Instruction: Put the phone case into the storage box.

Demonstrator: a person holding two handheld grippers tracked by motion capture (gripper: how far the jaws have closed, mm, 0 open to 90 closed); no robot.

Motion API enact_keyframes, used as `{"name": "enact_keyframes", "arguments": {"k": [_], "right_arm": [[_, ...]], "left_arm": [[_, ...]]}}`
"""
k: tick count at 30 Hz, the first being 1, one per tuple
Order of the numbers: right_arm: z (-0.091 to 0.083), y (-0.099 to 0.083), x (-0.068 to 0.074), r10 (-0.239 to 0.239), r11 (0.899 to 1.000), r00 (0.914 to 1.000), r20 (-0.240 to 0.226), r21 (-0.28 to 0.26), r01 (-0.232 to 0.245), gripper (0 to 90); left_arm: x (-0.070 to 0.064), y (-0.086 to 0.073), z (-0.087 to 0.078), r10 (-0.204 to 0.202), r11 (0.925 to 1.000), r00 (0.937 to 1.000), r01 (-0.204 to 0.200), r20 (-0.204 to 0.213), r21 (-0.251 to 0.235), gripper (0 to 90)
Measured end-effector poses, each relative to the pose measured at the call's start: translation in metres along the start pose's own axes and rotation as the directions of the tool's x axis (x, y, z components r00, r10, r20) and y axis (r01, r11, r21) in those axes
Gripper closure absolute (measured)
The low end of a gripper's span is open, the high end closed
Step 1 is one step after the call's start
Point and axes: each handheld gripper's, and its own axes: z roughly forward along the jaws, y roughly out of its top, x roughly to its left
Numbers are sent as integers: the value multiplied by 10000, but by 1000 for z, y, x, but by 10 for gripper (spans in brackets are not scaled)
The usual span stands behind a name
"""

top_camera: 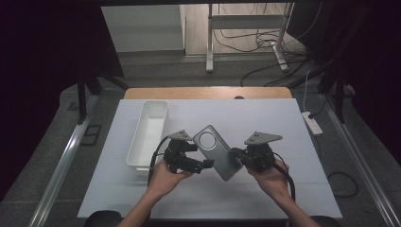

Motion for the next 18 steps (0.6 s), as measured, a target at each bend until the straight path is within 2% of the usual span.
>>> {"name": "enact_keyframes", "arguments": {"k": [4,9,18], "right_arm": [[3,1,4,-123,9999,9999,-71,19,123,883],[7,2,10,-258,9996,9995,-169,-73,257,883],[7,3,16,-354,9986,9992,-190,-400,347,883]], "left_arm": [[0,0,2,-219,9997,9997,219,47,79,130],[3,-1,3,-566,9984,9982,565,187,76,245],[5,-2,4,-807,9967,9960,805,385,86,384]]}}
